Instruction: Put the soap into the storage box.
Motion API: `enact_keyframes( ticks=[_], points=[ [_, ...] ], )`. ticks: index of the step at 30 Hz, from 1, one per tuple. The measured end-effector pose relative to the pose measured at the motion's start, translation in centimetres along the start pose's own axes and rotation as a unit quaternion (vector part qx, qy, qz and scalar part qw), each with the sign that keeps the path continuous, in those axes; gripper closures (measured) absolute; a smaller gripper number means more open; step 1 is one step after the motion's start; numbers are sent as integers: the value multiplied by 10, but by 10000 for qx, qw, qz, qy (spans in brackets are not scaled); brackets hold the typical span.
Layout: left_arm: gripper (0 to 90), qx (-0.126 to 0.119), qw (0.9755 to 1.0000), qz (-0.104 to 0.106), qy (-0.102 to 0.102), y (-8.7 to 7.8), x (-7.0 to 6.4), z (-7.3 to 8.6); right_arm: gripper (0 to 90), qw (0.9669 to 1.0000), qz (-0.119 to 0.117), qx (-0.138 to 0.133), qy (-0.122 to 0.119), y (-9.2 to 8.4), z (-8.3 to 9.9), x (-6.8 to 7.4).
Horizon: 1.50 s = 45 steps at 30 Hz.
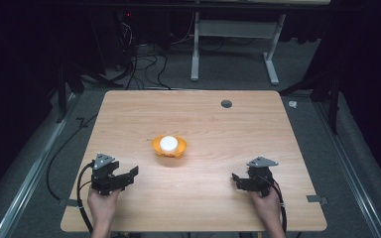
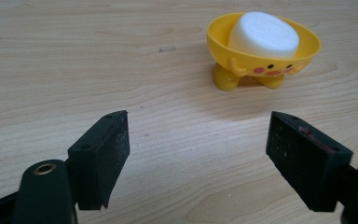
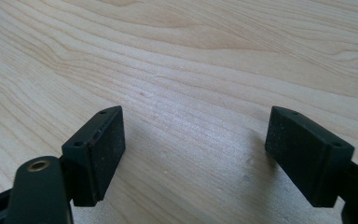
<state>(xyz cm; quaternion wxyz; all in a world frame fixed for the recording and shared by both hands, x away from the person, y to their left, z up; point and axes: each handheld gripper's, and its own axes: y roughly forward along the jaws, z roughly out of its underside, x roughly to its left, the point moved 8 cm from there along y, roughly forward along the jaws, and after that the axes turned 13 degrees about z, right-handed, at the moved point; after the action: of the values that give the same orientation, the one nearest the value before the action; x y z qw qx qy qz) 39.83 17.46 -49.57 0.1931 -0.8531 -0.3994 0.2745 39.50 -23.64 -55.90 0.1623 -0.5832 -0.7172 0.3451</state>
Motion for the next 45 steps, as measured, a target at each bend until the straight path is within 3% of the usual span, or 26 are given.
enact_keyframes(
  ticks=[20,45],
  points=[
    [216,162,9998,57,-142,13,2,17,209,10000,0,0,-1,0,0,0],
    [212,494,9988,29,-7,40,-7,30,208,10000,-2,1,-1,0,0,0]
  ],
)
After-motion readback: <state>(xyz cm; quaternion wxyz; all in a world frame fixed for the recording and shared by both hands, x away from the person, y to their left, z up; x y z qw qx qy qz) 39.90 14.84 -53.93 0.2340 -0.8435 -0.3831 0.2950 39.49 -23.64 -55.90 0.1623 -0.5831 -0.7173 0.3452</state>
